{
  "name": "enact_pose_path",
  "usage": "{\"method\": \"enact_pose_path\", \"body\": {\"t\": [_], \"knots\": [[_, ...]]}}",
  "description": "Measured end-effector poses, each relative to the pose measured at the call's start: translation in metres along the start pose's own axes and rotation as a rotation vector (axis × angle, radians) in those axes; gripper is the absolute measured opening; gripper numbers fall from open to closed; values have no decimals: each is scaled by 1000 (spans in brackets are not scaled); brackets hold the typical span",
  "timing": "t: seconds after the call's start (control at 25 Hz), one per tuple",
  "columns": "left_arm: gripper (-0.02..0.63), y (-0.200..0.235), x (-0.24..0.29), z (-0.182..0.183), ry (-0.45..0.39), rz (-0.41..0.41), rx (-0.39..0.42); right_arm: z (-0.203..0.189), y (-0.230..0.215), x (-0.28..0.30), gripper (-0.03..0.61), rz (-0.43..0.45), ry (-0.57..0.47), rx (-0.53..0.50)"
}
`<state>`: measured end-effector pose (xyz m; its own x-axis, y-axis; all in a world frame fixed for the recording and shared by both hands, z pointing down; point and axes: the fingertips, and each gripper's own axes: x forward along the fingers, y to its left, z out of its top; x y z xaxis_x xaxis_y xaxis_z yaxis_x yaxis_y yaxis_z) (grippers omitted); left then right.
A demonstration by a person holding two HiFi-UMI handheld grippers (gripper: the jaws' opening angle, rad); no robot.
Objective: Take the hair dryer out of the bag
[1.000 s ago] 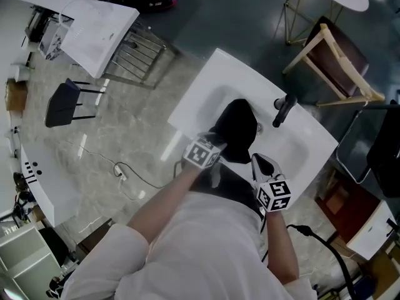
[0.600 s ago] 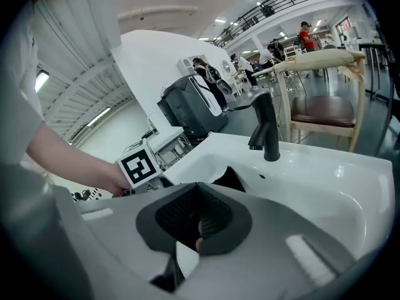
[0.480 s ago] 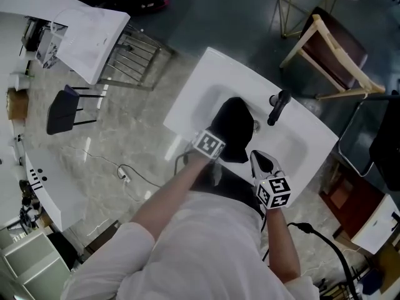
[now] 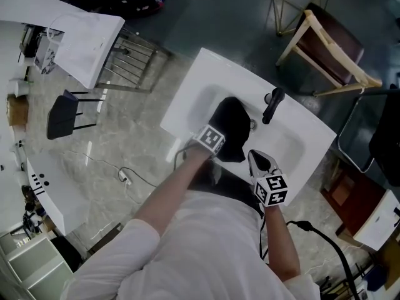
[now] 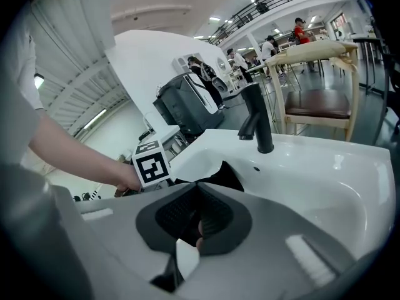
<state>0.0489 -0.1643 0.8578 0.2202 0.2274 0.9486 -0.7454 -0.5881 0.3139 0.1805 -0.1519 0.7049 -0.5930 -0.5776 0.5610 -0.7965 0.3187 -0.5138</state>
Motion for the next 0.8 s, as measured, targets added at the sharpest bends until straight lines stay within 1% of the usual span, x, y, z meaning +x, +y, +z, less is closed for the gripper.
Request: {"method": "enact_pose_path", "body": {"t": [0.04,0.12,0.24,0.4,0.72,0.8], "knots": [[257,0,-1,0,1,-1,-2,-1,0,0,5,-2,3,1],[251,0,-5,1,-25,-12,-23,-4,-2,-1,6,-5,8,4],[247,-5,-12,0,-86,-57,-84,-8,-5,0,6,-6,17,4],[245,-11,-22,-2,-148,-110,-137,-12,-6,3,6,-8,27,-7],[244,-24,-47,-11,-220,-208,-221,-13,3,11,6,12,39,-42],[244,-28,-53,-15,-231,-238,-254,-14,8,12,6,26,44,-63]]}}
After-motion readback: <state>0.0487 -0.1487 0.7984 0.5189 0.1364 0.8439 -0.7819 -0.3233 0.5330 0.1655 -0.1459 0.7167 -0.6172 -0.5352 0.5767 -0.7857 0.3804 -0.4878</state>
